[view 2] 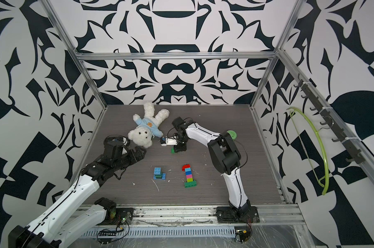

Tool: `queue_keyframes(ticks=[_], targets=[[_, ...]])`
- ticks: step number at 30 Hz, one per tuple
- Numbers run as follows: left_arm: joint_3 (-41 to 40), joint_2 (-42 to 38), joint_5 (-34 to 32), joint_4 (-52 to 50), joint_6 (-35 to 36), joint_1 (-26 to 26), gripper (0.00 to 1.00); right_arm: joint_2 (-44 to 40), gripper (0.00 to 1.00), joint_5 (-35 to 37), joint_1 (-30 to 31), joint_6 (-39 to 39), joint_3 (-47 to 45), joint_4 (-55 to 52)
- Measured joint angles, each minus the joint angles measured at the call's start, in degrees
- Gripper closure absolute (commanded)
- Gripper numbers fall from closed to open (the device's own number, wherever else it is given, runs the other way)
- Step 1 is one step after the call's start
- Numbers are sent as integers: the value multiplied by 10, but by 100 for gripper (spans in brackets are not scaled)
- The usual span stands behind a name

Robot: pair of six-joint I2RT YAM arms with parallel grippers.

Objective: Assemble the number 1 with lego
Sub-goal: Pick up the lego brick from the center of the board.

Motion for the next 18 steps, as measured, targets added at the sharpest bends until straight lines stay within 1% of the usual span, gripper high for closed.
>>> queue_keyframes(ticks=[6,10,14,18], targets=[[0,-15,0,-2,-18,1,2,-99,80,-17,4,50,-5,-8],[-1,-38,0,-5,-35,2,2,-160,80,-26,20,91,-20,-11],[-4,-53,-1,-12,-51,2,2,-199,80,-28,61,130,-39,-21],[-10,-68,-3,-14,-68,3,2,-221,81,-20,119,172,-54,-34]])
